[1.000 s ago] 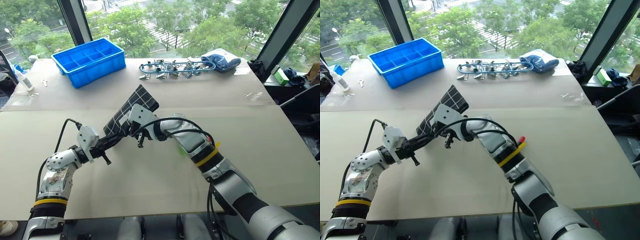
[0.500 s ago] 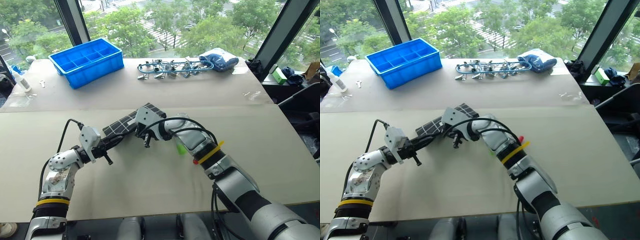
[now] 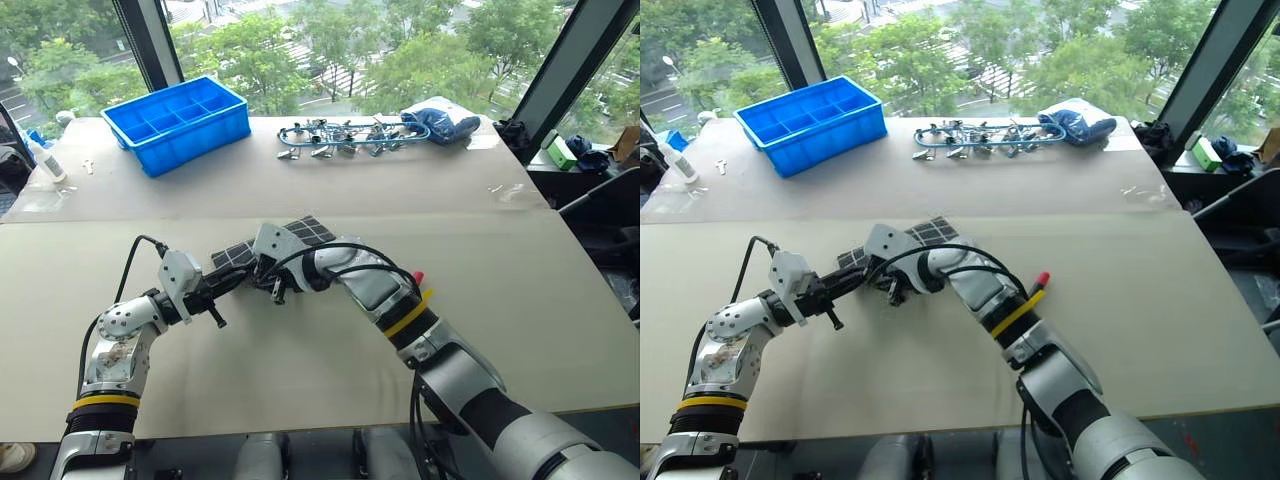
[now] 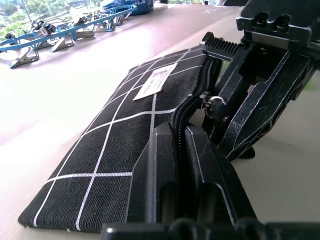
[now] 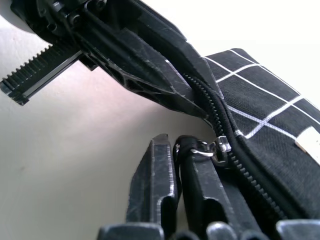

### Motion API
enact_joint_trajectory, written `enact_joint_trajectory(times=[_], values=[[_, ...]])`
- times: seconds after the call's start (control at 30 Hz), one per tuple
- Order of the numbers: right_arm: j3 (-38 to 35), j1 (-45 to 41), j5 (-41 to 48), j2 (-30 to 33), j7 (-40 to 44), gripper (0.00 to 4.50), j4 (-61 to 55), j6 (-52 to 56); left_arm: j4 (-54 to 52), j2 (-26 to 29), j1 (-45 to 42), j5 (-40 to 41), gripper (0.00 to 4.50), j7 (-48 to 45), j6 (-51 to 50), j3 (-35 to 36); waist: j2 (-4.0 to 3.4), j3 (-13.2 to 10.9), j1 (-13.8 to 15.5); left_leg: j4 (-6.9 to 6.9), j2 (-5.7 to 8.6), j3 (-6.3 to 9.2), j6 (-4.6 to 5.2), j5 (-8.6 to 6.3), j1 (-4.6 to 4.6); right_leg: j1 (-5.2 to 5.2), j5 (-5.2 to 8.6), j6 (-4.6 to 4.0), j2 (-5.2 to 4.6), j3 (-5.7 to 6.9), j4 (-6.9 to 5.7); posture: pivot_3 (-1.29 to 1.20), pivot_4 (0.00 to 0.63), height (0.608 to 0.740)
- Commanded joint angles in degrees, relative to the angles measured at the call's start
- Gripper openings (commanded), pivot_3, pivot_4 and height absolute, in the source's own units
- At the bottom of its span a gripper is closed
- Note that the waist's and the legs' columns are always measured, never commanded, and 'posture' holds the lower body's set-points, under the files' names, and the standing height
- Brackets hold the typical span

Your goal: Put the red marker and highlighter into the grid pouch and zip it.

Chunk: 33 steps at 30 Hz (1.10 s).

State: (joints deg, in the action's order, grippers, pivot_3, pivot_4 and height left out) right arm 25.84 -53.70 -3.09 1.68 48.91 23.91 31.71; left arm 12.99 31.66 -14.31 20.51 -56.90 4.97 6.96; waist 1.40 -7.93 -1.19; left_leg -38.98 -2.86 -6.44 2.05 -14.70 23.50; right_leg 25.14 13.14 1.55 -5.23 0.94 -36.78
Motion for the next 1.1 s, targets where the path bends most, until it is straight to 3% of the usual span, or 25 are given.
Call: enact_joint_trajectory(times=[0.03, 0.07, 0.4, 0.5, 0.63, 0.9, 1.1], values=[[-4.0, -2.0, 1.9, 1.3, -0.4, 1.91, -1.8, 2.3, -2.1, -0.1, -0.5, 0.9, 0.0, 0.1, 0.2, 0.7, 0.0, 0.0, 0.0, 0.0, 0.0, 0.0, -0.01, 0.0, 0.0, 0.0, 0.0, 0.0, -0.01, 0.01, 0.0, 0.0, 0.15, 0.74], [-5.6, -1.9, 3.4, 1.9, 0.3, 2.3, -3.3, 4.9, -2.1, -0.2, -0.5, 0.9, 0.0, 0.1, 0.3, 0.6, 0.0, 0.0, 0.0, 0.0, 0.01, 0.0, -0.01, 0.0, 0.0, 0.0, 0.0, 0.0, -0.01, 0.0, 0.0, 0.0, 0.15, 0.74], [-16.1, 10.6, 19.7, 21.5, 10.2, 2.3, -38.0, 23.3, -3.3, -1.0, 0.1, 1.1, 0.0, 0.0, 0.1, 0.4, 0.01, 0.0, 0.5, -0.02, 0.03, 0.13, 0.19, -0.12, 0.11, -0.02, -0.02, 0.03, -0.05, 0.05, 0.07, 0.0, 0.15, 0.74], [-20.5, 17.3, 17.3, 29.5, 4.9, 2.3, -45.0, 26.8, -3.7, -1.3, 0.5, 1.3, 0.0, 0.1, 0.1, 0.5, 0.02, 0.0, 0.5, -0.02, 0.03, 0.12, 0.21, -0.12, 0.1, -0.02, -0.01, 0.03, -0.04, 0.04, 0.1, 0.0, 0.15, 0.74], [-26.0, 22.3, 13.2, 33.8, -6.0, 2.3, -49.0, 37.0, -4.3, -1.5, 1.1, 1.4, 0.0, 0.0, 0.0, 0.6, 0.05, 0.0, 0.4, -0.02, 0.05, 0.09, 0.21, -0.13, 0.03, -0.02, -0.01, 0.03, -0.05, -0.03, 0.37, 0.0, 0.15, 0.74], [-29.9, 27.4, 13.6, 33.1, -16.2, 2.3, -62.1, 54.8, -3.9, -2.5, 1.0, 1.2, 0.0, -0.2, 0.1, 0.0, 0.05, 0.0, 0.5, -0.01, 0.01, 0.19, 0.21, -0.12, -0.03, -0.03, 0.0, 0.01, -0.01, -0.08, 0.32, 0.0, 0.15, 0.74], [-34.4, 26.3, 12.2, 24.6, -23.9, 2.3, -60.1, 60.8, -3.1, -3.7, 0.3, 0.9, 0.0, 0.0, 0.2, -0.5, 0.05, 0.0, 0.5, -0.02, 0.05, 0.21, 0.22, -0.13, -0.02, -0.07, -0.01, 0.03, -0.02, -0.08, 0.36, 0.0, 0.15, 0.74]])
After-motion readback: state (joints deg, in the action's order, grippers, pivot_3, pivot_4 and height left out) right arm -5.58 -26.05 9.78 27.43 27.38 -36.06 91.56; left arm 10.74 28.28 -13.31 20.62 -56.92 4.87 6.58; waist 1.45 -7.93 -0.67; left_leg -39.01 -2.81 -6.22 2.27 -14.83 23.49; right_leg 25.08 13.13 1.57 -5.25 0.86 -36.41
